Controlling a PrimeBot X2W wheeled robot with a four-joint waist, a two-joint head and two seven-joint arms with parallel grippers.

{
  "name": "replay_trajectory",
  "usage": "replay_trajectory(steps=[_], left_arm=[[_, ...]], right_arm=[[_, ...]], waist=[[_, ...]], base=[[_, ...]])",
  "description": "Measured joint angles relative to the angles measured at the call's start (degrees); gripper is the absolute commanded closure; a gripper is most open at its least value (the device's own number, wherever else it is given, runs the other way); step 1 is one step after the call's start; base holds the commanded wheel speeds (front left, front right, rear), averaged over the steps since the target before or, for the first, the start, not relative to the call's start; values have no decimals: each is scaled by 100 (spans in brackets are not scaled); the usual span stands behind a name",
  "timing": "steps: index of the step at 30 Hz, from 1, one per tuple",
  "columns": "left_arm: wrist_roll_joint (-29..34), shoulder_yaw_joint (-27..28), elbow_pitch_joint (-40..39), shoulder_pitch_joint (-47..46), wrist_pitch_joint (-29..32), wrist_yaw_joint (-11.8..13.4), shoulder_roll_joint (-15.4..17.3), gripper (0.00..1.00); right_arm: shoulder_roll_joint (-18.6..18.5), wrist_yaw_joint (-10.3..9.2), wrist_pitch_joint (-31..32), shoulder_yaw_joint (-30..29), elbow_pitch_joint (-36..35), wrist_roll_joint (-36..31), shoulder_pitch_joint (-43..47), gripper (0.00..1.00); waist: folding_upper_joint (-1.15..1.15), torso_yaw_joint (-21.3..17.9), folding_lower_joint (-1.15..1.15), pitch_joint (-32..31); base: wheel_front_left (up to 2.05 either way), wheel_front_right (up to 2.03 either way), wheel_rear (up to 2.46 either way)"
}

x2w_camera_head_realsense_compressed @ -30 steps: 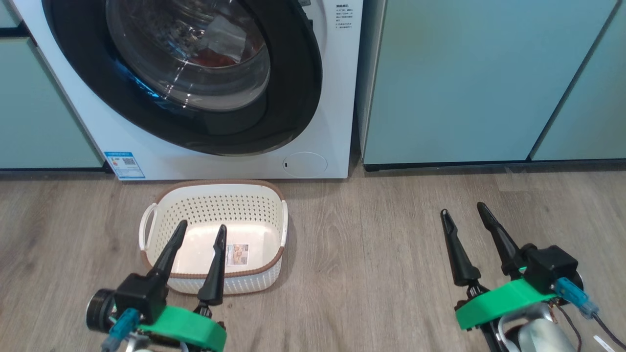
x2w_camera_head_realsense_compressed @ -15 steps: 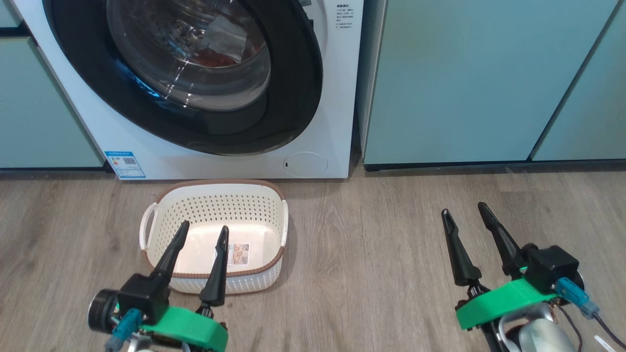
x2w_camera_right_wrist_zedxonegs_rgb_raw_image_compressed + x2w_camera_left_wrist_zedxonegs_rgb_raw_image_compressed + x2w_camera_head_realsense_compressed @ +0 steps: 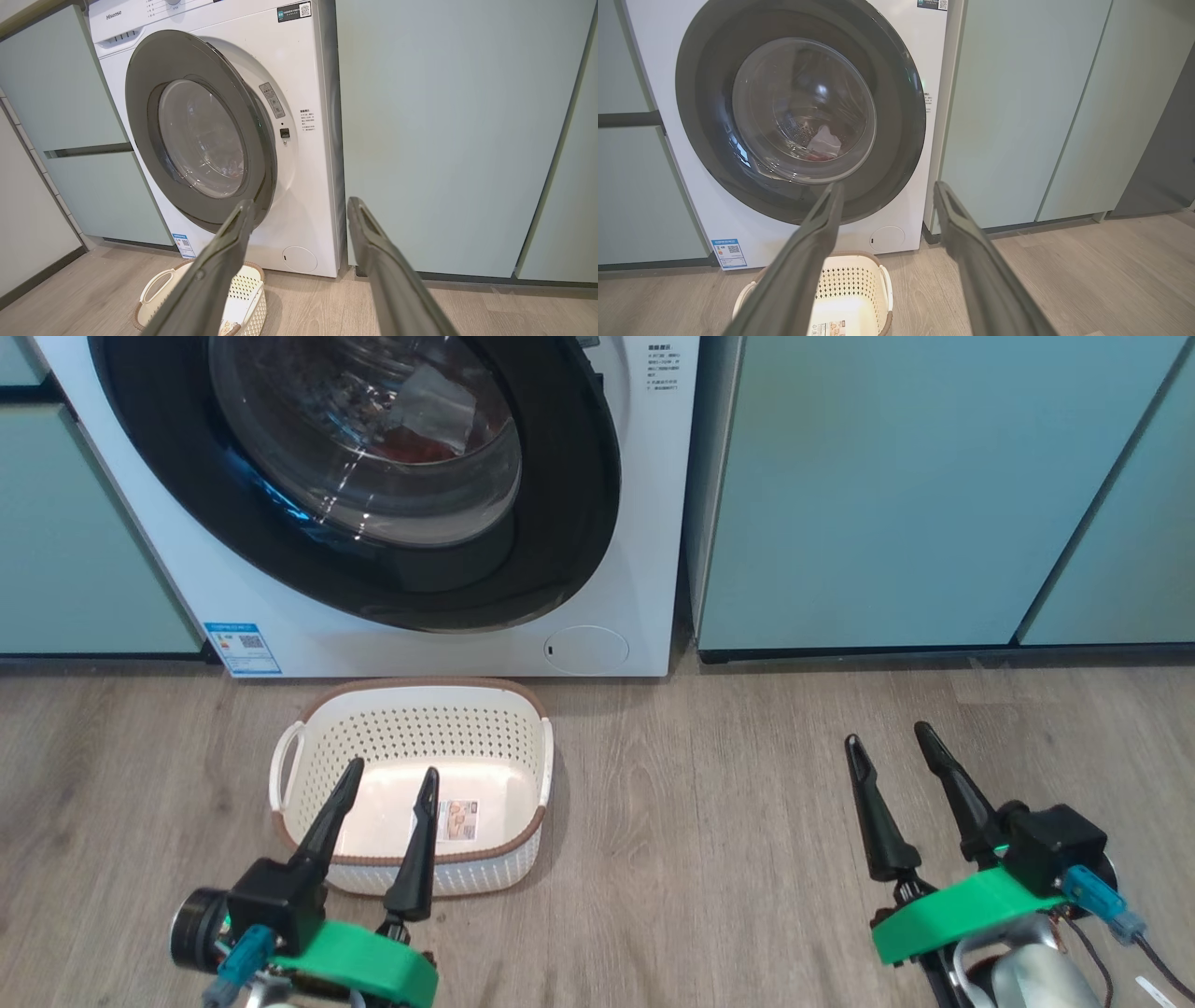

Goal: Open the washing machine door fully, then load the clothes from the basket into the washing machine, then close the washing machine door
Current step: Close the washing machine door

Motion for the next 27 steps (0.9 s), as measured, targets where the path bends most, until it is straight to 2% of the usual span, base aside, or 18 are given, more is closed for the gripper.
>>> replay_trajectory(steps=[7,8,9,10,11,17,21,27], left_arm=[[1,-44,3,0,0,0,0,0],[1,-44,3,0,0,0,0,0],[1,-67,8,-1,0,0,0,0],[1,-93,12,-2,0,0,0,0],[1,-115,16,-4,0,-1,0,0],[1,-205,29,-63,0,0,-2,0],[0,-305,1,-160,0,4,-8,0],[-7,-531,-38,-705,0,53,-23,0]], right_arm=[[0,0,0,0,0,0,-1,0],[0,0,0,0,0,0,-1,5],[0,0,0,1,0,0,-1,40],[0,0,0,1,0,0,-1,82],[0,0,0,0,-1,-1,-1,100],[0,0,0,49,-42,-169,-10,100],[-55,0,0,367,-122,-218,-249,100],[-546,0,-2,792,-62,-205,-1455,100]], waist=[[0,25,0,23],[0,25,0,23],[0,34,0,29],[0,48,0,38],[0,66,0,50],[0,247,0,195],[0,389,0,435],[0,654,0,1025]], base=[[0,0,0],[0,0,0],[0,0,0],[0,0,0],[0,0,0],[0,0,0],[0,0,0],[0,0,0]])
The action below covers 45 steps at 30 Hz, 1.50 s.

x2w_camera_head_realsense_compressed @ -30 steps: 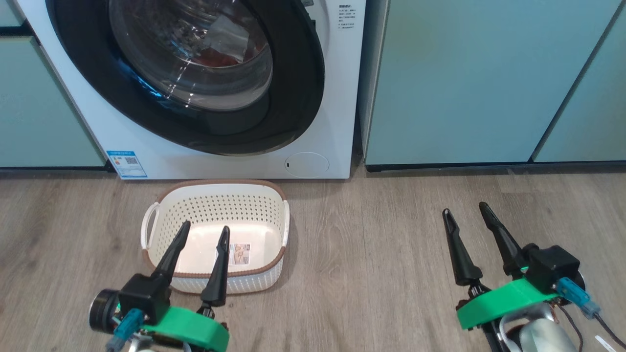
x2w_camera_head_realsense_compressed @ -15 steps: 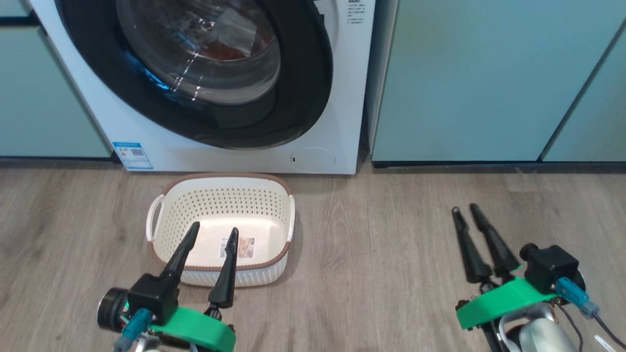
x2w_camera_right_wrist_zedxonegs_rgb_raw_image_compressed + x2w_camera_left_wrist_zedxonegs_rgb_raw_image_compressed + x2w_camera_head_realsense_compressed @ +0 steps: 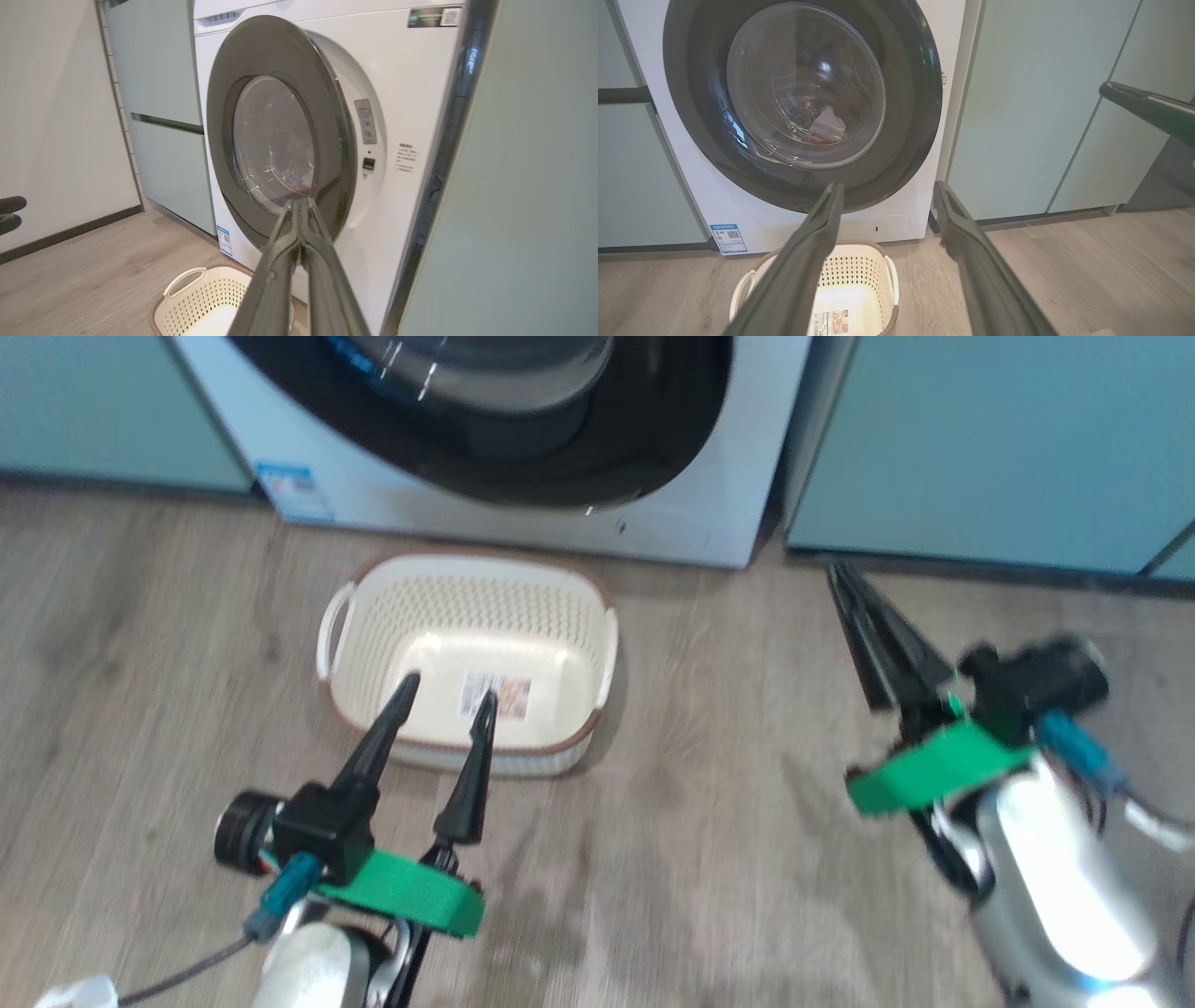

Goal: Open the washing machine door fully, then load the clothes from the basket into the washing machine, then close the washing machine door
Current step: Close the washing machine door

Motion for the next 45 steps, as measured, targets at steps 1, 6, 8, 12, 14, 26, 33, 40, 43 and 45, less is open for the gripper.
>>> replay_trajectory(steps=[1,6,8,12,14,26,33,40,43,45], left_arm=[[-1,-38,-14,-102,0,2,-1,0],[-41,-196,-76,-443,0,80,-4,0],[-91,-272,-100,-569,0,125,-4,0],[-197,-422,-204,-802,0,199,-13,0],[-212,-497,-259,-893,0,233,-14,0],[-408,-709,-345,-1133,-1,380,-51,0],[-432,-817,-358,-1163,-1,449,-52,0],[-534,-871,-369,-1235,-1,461,-54,0],[-622,-864,-385,-1316,-1,526,-58,0],[-623,-865,-385,-1339,-1,548,-59,0]], right_arm=[[-100,0,-7,134,42,9,-252,100],[-530,1,-12,772,368,226,-1466,100],[-731,0,-11,982,528,316,-1925,100],[-1047,1,24,1366,939,548,-2767,100],[-1179,1,58,1547,1161,621,-3158,100],[-1445,1,178,2175,2891,942,-5018,100],[-1445,4,142,2273,3744,1059,-5573,100],[-1424,3,110,2213,4463,980,-6122,100],[-1426,4,64,2148,4724,935,-6379,100],[-1425,4,64,2105,4901,894,-6536,100]], waist=[[0,53,0,108],[0,320,0,632],[0,435,0,829],[0,676,0,1188],[0,789,0,1364],[0,1317,1,2083],[0,1408,1,2192],[0,1504,1,2294],[0,1562,0,2327],[0,1592,0,2341]], base=[[0,0,0],[0,0,0],[0,0,0],[0,0,0],[0,0,0],[0,0,0],[0,0,0],[0,0,0],[0,0,0],[0,0,0]])
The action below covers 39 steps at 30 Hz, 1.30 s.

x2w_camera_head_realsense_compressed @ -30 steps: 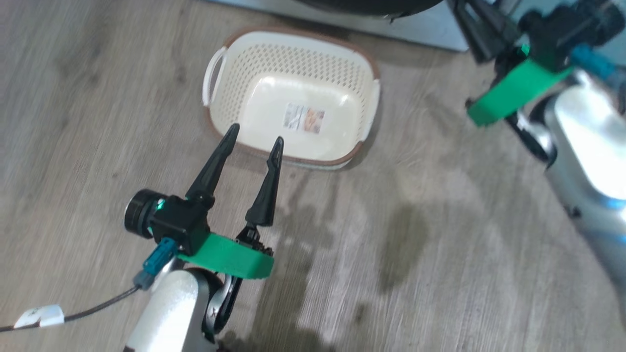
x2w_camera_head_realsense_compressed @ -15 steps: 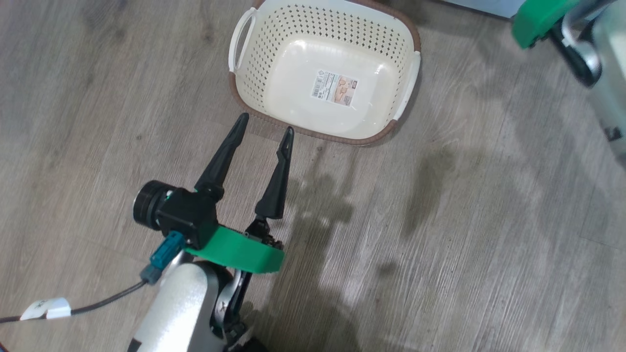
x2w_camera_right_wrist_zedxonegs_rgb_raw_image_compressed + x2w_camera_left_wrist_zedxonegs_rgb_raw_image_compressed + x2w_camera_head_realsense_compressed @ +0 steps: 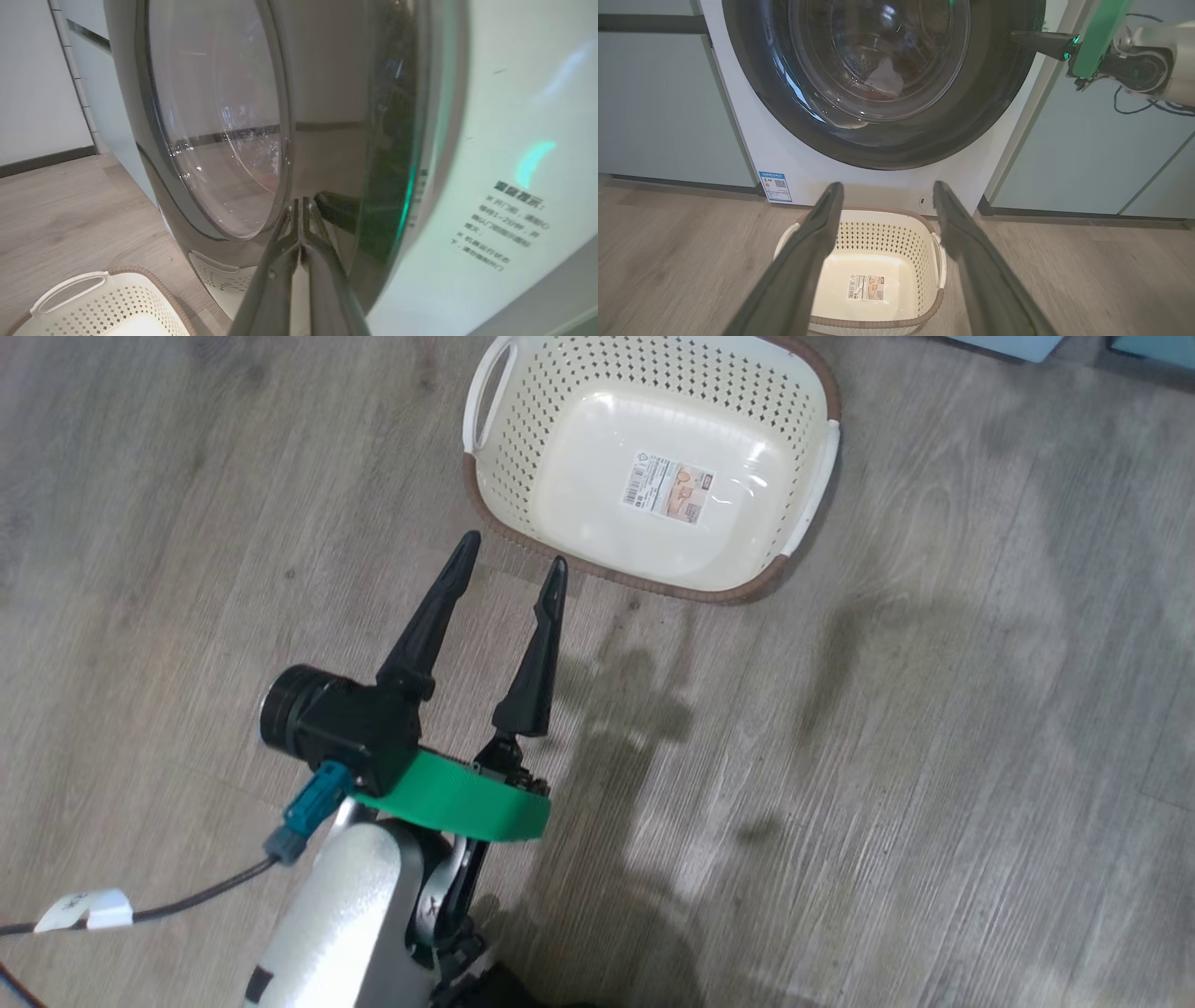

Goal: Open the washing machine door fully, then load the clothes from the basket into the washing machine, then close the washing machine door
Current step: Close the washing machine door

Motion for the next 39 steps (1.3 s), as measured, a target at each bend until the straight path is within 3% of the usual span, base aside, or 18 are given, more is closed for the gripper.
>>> replay_trajectory(steps=[15,27,31,39], left_arm=[[-142,-57,0,-20,0,11,-3,0],[-186,-36,110,-7,0,47,-5,0],[-113,12,200,15,0,-4,-5,0],[64,364,455,459,0,-159,-3,0]], right_arm=[[87,10,0,-376,1339,-375,-865,100],[130,40,-53,-745,1648,-499,-693,100],[188,40,-63,-791,1455,-381,-186,100],[330,40,-71,-1081,-87,342,1486,100]], waist=[[0,249,0,41],[0,274,0,-258],[0,188,0,-526],[1,-135,0,-1264]], base=[[0,0,0],[0,0,0],[0,0,0],[0,0,0]])
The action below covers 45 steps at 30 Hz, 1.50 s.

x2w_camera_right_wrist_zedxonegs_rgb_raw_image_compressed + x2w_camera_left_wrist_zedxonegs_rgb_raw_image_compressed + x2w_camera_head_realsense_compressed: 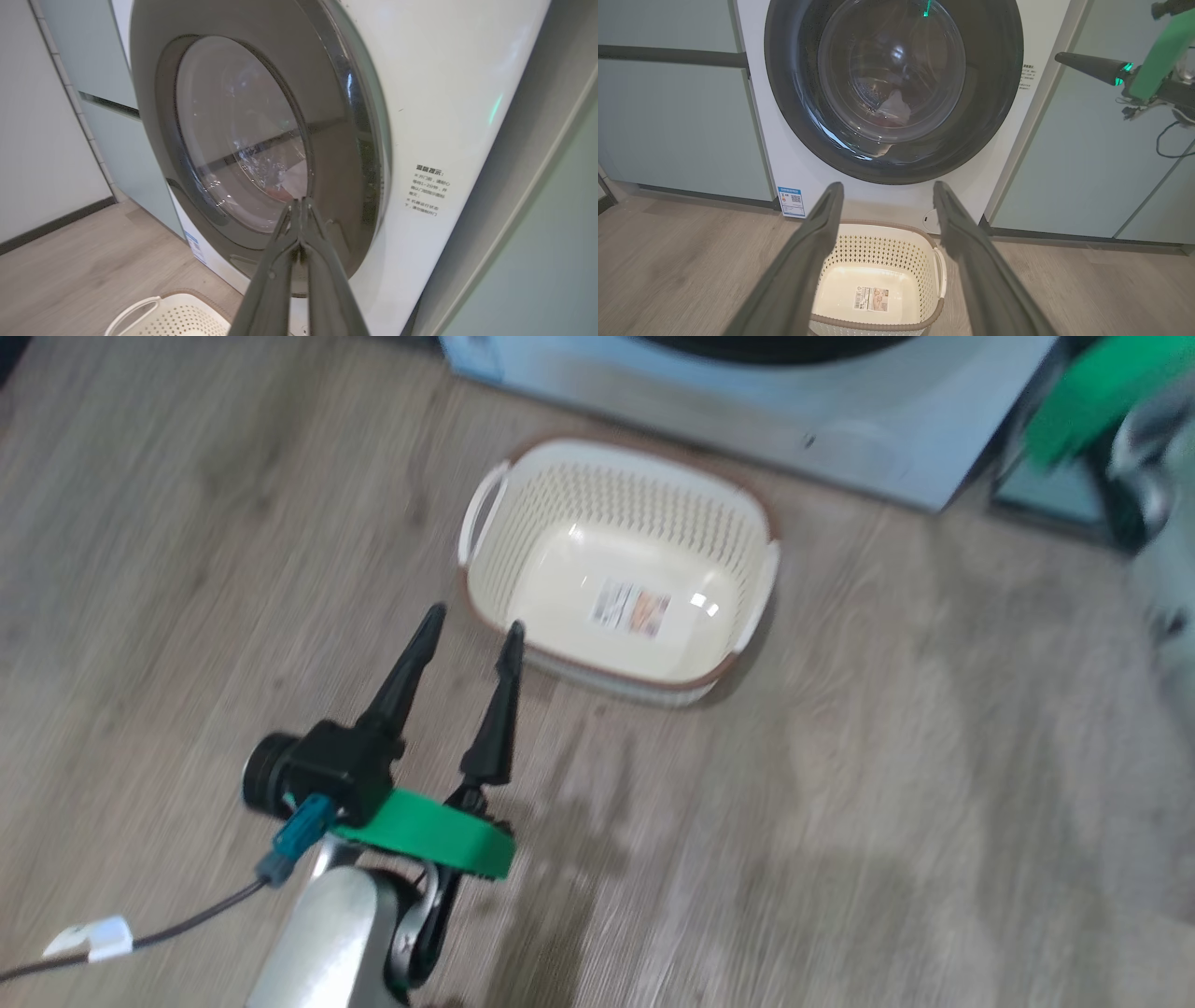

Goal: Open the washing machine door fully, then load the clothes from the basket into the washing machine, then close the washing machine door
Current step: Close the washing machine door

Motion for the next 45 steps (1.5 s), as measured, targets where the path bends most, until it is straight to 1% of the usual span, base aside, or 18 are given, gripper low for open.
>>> replay_trajectory(steps=[1,4,7,10,15,18,20,22,23,25,28,34,40,45], left_arm=[[16,46,34,53,0,-2,0,0],[71,248,100,270,0,-55,4,0],[176,424,142,540,0,-142,5,0],[280,592,166,784,0,-153,8,0],[309,927,187,1085,0,-145,15,0],[310,998,187,1155,0,-149,20,0],[334,1047,188,1173,0,-151,18,0],[334,1081,187,1178,0,-152,18,0],[333,1143,186,1213,0,-151,22,0],[332,1161,181,1279,0,-152,20,0],[331,1190,192,1396,0,-152,19,0],[300,1236,347,1423,1,-152,20,0],[291,1261,422,1430,1,-148,20,0],[361,1258,431,1547,1,-149,20,0]], right_arm=[[15,0,-3,-46,-220,149,277,100],[46,0,-4,-101,-813,260,1070,100],[121,0,-4,-337,-1317,372,1749,100],[246,0,-4,-669,-1728,431,2325,100],[604,-42,-4,-1143,-2297,475,3261,100],[759,-43,-4,-1471,-2572,463,3734,100],[917,-43,-5,-1753,-2776,589,4030,100],[942,-43,-5,-1816,-2889,505,4186,100],[1025,-43,-5,-1924,-3127,375,4486,100],[1094,-43,-5,-2000,-3328,133,4800,100],[1246,-43,-5,-2104,-3590,-54,5264,100],[1417,-43,-4,-2263,-3793,-365,5773,100],[1577,-43,-5,-2512,-4086,-381,6038,100],[1623,-43,-4,-2548,-4207,-380,6322,100]], waist=[[0,-45,0,-117],[0,-188,0,-477],[0,-359,0,-839],[0,-562,0,-1174],[0,-977,-1,-1608],[0,-1216,0,-1787],[0,-1336,-1,-1906],[0,-1392,-1,-1959],[0,-1500,-1,-2042],[0,-1596,-1,-2106],[0,-1714,-1,-2169],[0,-1833,-1,-2219],[0,-1876,-1,-2277],[0,-1867,0,-2324]], base=[[0,0,0],[0,0,0],[0,0,0],[0,0,0],[0,0,0],[0,0,0],[0,0,0],[0,0,0],[0,0,0],[0,0,0],[0,0,0],[0,0,0],[0,0,0],[0,0,0]])
